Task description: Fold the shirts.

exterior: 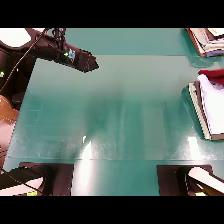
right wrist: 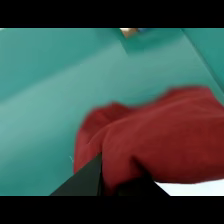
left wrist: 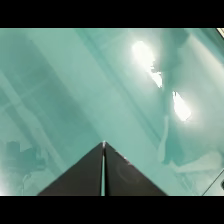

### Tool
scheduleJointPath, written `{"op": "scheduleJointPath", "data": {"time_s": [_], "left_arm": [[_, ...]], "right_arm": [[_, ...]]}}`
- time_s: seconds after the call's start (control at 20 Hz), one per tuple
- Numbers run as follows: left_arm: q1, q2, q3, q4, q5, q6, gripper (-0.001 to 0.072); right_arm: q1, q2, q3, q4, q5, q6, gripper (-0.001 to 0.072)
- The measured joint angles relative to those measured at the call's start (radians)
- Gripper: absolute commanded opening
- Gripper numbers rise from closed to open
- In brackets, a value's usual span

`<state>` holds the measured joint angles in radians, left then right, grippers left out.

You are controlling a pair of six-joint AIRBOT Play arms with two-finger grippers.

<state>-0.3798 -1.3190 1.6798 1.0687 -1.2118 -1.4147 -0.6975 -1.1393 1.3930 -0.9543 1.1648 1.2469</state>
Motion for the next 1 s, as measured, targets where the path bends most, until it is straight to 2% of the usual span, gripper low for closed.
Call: {"op": "scheduleJointPath", "data": {"time_s": [0.1,0.15,0.2,0.25,0.35,0.65,0.85,1.0], "left_arm": [[0.000,0.000,0.000,0.000,-0.002,0.000,0.0033],[0.000,0.000,0.000,0.000,-0.003,0.000,0.0033],[0.000,0.000,0.000,0.000,-0.005,0.000,0.0033],[0.000,0.000,0.000,0.000,-0.008,0.000,0.0033],[0.000,0.000,0.000,0.000,-0.015,0.001,0.0033],[0.000,0.000,0.000,0.000,-0.038,0.001,0.0034],[0.000,0.000,0.000,0.000,-0.044,0.001,0.0034],[0.000,0.000,0.000,0.000,-0.054,0.001,0.0034]], "right_arm": [[-0.026,0.077,-0.119,-0.111,0.026,-0.004,0.0033],[-0.041,0.115,-0.177,-0.174,0.041,-0.005,0.0132],[-0.057,0.148,-0.225,-0.225,0.055,-0.007,0.0286],[-0.076,0.181,-0.274,-0.271,0.063,-0.009,0.0391],[-0.121,0.233,-0.349,-0.331,0.077,-0.009,0.0530],[-0.235,0.291,-0.391,-0.380,0.112,0.006,0.0535],[-0.147,0.299,-0.344,-0.224,0.120,0.024,0.0532],[0.047,0.298,-0.326,-0.086,0.122,0.029,0.0531]]}}
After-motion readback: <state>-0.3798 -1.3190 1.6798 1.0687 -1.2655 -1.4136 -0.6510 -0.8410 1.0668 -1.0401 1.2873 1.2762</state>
